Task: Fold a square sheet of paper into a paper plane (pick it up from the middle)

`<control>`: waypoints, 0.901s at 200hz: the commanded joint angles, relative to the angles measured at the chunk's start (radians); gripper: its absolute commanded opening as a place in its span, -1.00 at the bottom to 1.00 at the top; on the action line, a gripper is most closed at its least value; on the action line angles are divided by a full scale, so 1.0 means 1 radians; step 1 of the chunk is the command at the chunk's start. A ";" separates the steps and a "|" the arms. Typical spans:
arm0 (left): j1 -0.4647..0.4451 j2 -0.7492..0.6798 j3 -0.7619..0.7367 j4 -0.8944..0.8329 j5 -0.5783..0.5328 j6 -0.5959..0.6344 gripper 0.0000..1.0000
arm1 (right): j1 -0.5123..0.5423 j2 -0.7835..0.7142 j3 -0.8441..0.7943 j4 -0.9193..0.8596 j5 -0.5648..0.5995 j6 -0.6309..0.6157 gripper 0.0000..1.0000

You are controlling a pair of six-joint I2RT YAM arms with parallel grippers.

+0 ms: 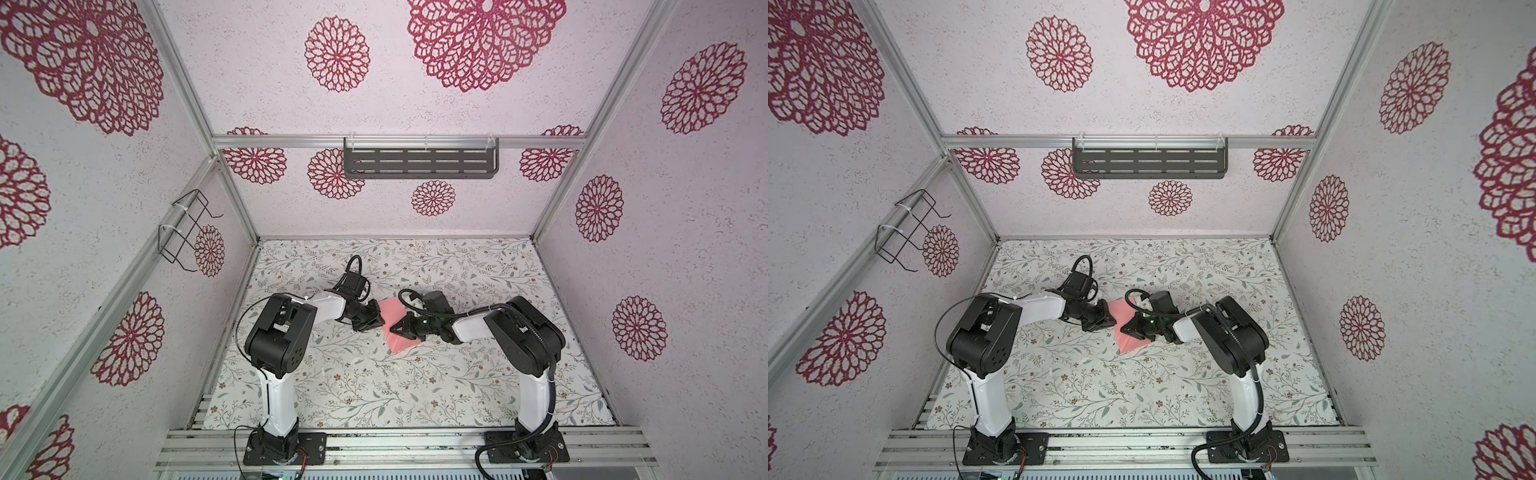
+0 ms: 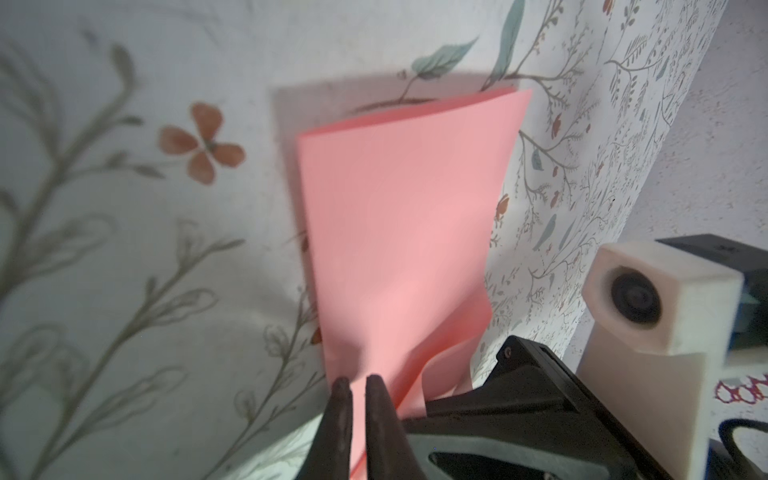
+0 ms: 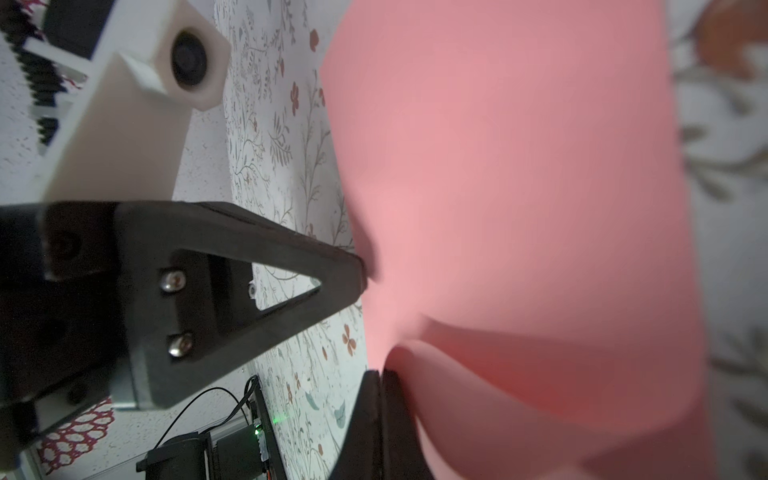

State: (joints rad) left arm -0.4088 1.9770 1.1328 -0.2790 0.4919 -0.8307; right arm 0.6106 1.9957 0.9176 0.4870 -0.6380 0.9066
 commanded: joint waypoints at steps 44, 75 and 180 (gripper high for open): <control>-0.009 0.028 -0.007 -0.038 -0.035 0.008 -0.74 | 0.003 -0.027 -0.011 -0.017 0.013 -0.032 -0.87; -0.009 0.027 -0.007 -0.040 -0.036 0.008 -0.74 | 0.004 -0.025 -0.011 -0.027 0.017 -0.035 -0.83; 0.005 -0.060 0.032 -0.055 -0.057 -0.010 -0.70 | 0.003 -0.020 -0.008 -0.079 0.031 -0.044 -0.40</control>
State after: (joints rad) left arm -0.4095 1.9739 1.1446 -0.2966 0.4831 -0.8318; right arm 0.6136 1.9881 0.9127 0.4885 -0.6441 0.8841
